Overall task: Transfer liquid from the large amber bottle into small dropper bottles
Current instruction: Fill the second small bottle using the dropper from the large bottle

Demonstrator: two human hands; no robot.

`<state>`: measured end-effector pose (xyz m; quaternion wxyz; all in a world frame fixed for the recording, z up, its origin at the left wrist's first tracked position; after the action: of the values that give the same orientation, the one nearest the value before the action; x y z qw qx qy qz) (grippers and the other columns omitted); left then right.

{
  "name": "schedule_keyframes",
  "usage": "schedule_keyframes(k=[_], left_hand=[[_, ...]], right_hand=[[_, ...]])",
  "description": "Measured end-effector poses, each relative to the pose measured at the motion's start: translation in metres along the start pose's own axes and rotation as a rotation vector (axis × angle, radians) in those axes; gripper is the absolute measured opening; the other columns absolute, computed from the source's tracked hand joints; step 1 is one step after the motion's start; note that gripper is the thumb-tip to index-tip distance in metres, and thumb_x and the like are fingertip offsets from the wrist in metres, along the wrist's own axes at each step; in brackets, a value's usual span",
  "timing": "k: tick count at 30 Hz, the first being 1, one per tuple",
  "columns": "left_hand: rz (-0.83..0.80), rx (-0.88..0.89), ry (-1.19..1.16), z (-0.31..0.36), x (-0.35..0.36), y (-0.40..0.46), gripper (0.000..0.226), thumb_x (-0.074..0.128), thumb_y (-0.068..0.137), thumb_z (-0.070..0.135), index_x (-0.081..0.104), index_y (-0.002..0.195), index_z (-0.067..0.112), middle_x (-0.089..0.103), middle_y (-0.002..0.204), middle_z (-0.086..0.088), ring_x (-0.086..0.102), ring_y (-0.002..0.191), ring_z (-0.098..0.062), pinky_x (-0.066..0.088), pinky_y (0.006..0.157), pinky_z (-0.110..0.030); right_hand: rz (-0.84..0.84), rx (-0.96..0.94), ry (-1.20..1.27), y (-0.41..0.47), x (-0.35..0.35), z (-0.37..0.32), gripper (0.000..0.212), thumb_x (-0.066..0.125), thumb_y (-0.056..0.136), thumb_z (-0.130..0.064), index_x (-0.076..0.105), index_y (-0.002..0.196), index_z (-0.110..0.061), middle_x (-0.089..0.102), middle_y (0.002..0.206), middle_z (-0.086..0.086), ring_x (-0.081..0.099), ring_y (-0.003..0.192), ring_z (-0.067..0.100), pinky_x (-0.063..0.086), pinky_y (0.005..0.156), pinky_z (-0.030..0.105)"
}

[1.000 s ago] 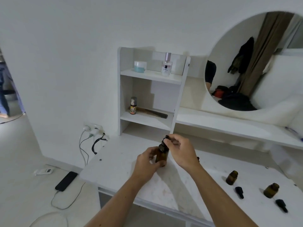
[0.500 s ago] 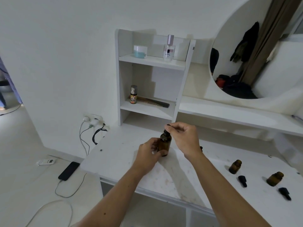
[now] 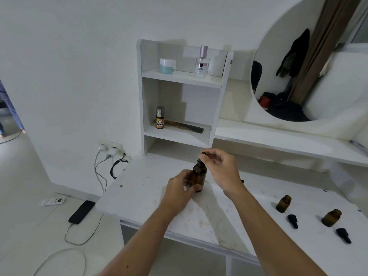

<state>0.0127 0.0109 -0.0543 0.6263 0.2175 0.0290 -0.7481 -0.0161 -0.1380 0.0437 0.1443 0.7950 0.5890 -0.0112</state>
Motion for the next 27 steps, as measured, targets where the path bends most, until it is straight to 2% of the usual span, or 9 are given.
schedule_keyframes(k=[5, 9, 14, 18, 21, 24, 27], left_hand=[[-0.015, 0.029, 0.056, 0.004, 0.001, -0.002, 0.045, 0.078, 0.090, 0.026, 0.062, 0.131, 0.023, 0.071, 0.117, 0.008, 0.066, 0.109, -0.010, 0.053, 0.098, -0.024], [-0.011, 0.017, 0.063, 0.006, 0.000, -0.003, 0.046, 0.079, 0.090, 0.025, 0.062, 0.132, 0.021, 0.071, 0.119, 0.005, 0.066, 0.111, -0.012, 0.054, 0.100, -0.026], [-0.014, -0.005, 0.063, 0.008, -0.001, -0.003, 0.047, 0.079, 0.090, 0.027, 0.062, 0.133, 0.020, 0.071, 0.120, 0.004, 0.066, 0.112, -0.012, 0.051, 0.098, -0.022], [0.003, -0.022, 0.045, 0.007, 0.000, -0.005, 0.050, 0.082, 0.087, 0.028, 0.062, 0.132, 0.020, 0.071, 0.118, 0.003, 0.067, 0.111, -0.015, 0.054, 0.099, -0.029], [0.022, -0.041, 0.024, 0.007, 0.000, -0.010, 0.066, 0.088, 0.082, 0.032, 0.056, 0.138, 0.019, 0.068, 0.123, 0.003, 0.065, 0.112, -0.013, 0.054, 0.101, -0.030], [0.113, -0.082, -0.039, 0.011, -0.006, -0.021, 0.077, 0.094, 0.074, 0.030, 0.052, 0.138, 0.016, 0.066, 0.119, 0.003, 0.066, 0.106, -0.014, 0.056, 0.097, -0.028], [0.163, -0.130, -0.111, 0.020, -0.004, -0.039, 0.069, 0.095, 0.072, 0.029, 0.056, 0.127, 0.016, 0.068, 0.107, 0.000, 0.068, 0.096, -0.016, 0.059, 0.085, -0.025]], right_hand=[[-0.005, -0.022, 0.057, 0.000, -0.005, -0.015, 0.010, 0.077, 0.096, -0.013, 0.079, 0.105, -0.018, 0.082, 0.099, -0.003, 0.077, 0.092, 0.001, 0.056, 0.080, 0.010], [0.016, -0.085, 0.114, 0.003, -0.011, -0.036, 0.011, 0.078, 0.094, -0.008, 0.078, 0.104, -0.012, 0.082, 0.094, -0.001, 0.078, 0.088, 0.007, 0.058, 0.082, 0.015], [0.070, -0.205, 0.144, 0.001, -0.028, -0.069, 0.012, 0.076, 0.096, -0.006, 0.076, 0.107, -0.011, 0.081, 0.093, -0.004, 0.078, 0.089, 0.004, 0.058, 0.085, 0.016], [0.138, -0.254, 0.169, -0.003, -0.050, -0.085, 0.013, 0.073, 0.098, -0.008, 0.076, 0.110, -0.011, 0.080, 0.100, 0.001, 0.078, 0.094, 0.012, 0.062, 0.093, 0.025], [0.162, -0.261, 0.178, -0.011, -0.070, -0.085, 0.013, 0.073, 0.098, -0.007, 0.076, 0.109, -0.011, 0.080, 0.100, 0.002, 0.079, 0.095, 0.015, 0.062, 0.095, 0.030], [0.196, -0.245, 0.157, -0.023, -0.091, -0.074, 0.012, 0.074, 0.098, -0.008, 0.076, 0.107, -0.015, 0.081, 0.102, 0.002, 0.078, 0.097, 0.013, 0.060, 0.098, 0.031], [0.235, -0.222, 0.151, -0.038, -0.115, -0.060, 0.012, 0.072, 0.098, -0.006, 0.076, 0.108, -0.011, 0.080, 0.100, 0.001, 0.079, 0.094, 0.011, 0.060, 0.097, 0.030]])
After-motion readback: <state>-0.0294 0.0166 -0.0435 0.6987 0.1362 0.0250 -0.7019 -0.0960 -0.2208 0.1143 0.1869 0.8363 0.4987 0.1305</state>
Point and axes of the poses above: each hand's wrist, its own y-axis towards the middle knuckle, its own x-axis out of the palm, z = x × y, the point moved 2 cm from there along y, towards the middle knuckle
